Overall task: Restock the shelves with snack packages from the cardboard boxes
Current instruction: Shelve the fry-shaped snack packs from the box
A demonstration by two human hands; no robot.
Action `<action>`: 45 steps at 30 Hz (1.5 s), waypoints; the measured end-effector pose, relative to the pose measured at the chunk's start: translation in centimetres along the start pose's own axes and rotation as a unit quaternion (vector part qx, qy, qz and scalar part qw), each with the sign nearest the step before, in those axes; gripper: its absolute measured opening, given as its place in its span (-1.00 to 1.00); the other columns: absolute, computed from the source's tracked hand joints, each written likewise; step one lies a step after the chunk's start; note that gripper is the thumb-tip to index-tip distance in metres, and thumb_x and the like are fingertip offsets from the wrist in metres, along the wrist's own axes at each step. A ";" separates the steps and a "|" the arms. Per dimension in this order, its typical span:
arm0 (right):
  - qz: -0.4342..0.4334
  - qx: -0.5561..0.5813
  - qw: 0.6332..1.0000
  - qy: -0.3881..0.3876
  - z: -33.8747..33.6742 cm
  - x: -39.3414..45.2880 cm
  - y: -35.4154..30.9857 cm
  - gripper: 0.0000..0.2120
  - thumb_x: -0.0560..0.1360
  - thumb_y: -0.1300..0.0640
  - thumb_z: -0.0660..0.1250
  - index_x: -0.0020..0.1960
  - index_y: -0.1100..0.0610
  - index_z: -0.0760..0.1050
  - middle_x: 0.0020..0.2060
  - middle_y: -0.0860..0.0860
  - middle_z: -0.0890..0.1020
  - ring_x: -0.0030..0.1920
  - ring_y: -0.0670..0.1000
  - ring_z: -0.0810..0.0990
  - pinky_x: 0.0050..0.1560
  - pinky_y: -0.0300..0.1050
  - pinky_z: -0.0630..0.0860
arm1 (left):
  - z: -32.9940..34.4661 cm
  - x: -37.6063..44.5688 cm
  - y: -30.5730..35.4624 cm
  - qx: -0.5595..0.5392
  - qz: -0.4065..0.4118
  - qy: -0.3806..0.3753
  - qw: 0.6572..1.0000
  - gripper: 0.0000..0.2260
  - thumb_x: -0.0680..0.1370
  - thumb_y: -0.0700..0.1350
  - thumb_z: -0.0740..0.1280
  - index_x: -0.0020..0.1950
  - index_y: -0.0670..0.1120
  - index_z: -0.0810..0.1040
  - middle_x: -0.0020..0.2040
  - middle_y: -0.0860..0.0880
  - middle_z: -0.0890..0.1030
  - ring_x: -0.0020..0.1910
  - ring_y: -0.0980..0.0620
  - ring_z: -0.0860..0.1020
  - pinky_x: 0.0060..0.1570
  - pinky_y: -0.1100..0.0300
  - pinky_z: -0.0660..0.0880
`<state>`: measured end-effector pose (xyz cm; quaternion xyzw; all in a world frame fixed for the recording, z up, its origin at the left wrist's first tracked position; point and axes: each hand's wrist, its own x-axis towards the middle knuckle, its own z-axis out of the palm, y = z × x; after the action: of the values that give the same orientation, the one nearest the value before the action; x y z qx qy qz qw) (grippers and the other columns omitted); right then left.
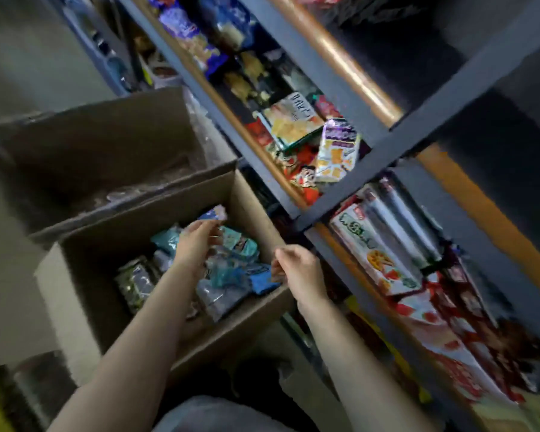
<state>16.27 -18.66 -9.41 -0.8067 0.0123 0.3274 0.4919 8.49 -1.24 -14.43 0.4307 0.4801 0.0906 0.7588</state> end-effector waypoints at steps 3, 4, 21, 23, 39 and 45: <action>0.080 -0.008 0.997 -0.015 3.1 2.4 3.8 -0.88 0.58 0.24 0.36 -0.13 0.18 0.56 -0.29 0.12 0.60 -0.31 0.03 0.59 -0.33 -0.13 0.61 | -5.1 2.7 -4.1 0.014 -0.082 0.058 0.995 -0.85 0.64 -0.12 0.28 -0.11 -0.07 0.55 -0.30 -0.02 0.57 -0.55 0.18 0.54 -0.43 0.26 0.39; 0.103 -0.002 0.994 -0.023 4.1 3.0 4.4 -0.89 0.58 0.25 0.36 -0.12 0.19 0.54 -0.29 0.11 0.59 -0.31 0.03 0.58 -0.37 -0.15 0.60 | -6.4 3.4 -5.4 0.021 -0.105 0.063 0.992 -0.88 0.63 -0.11 0.30 -0.08 -0.08 0.56 -0.29 -0.03 0.56 -0.56 0.17 0.52 -0.44 0.26 0.37; 0.049 -0.698 0.708 -0.093 8.6 10.9 9.0 -0.28 0.47 -0.12 0.43 0.47 0.14 0.23 0.41 0.18 0.32 0.37 0.21 0.25 0.30 0.08 0.36 | -6.4 3.0 -11.0 0.075 -0.221 0.023 0.972 -0.88 0.64 -0.17 0.28 -0.08 -0.12 0.53 -0.25 -0.10 0.56 -0.49 0.05 0.52 -0.57 0.34 0.35; 0.055 -0.724 0.682 -0.090 8.6 11.5 9.2 -0.33 0.46 -0.20 0.40 0.43 0.10 0.31 0.39 0.13 0.40 0.36 0.18 0.26 0.28 0.05 0.30 | -6.1 3.2 -11.0 0.079 -0.229 0.017 0.970 -0.92 0.65 -0.17 0.27 -0.02 -0.13 0.53 -0.21 -0.11 0.56 -0.40 0.01 0.51 -0.52 0.31 0.37; -0.205 -0.281 0.929 -0.125 -0.9 2.5 -2.0 -0.25 0.30 0.02 0.54 0.43 -0.11 0.34 0.24 -0.14 0.47 0.30 -0.08 0.41 0.32 -0.02 0.44 | -0.8 0.4 -2.4 -0.076 -0.109 -0.129 0.983 -0.54 0.55 0.12 0.41 0.40 -0.01 0.48 0.25 -0.11 0.65 0.02 0.03 0.69 -0.18 0.14 0.65; -0.157 -0.094 0.982 0.038 -4.7 -0.5 -5.6 -0.07 0.32 -0.20 0.55 0.53 -0.01 0.16 0.41 0.00 0.41 0.34 -0.07 0.47 0.31 -0.24 0.45 | 2.2 -2.1 2.7 -0.133 -0.016 -0.227 0.965 -0.44 0.48 -0.08 0.40 0.47 -0.13 0.42 0.26 -0.18 0.63 0.09 -0.08 0.64 -0.01 -0.01 0.66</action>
<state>20.24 -19.67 -3.31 -0.8530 -0.1272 0.2148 0.4583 9.88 -1.98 -10.69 0.3271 0.2856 0.0410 0.8999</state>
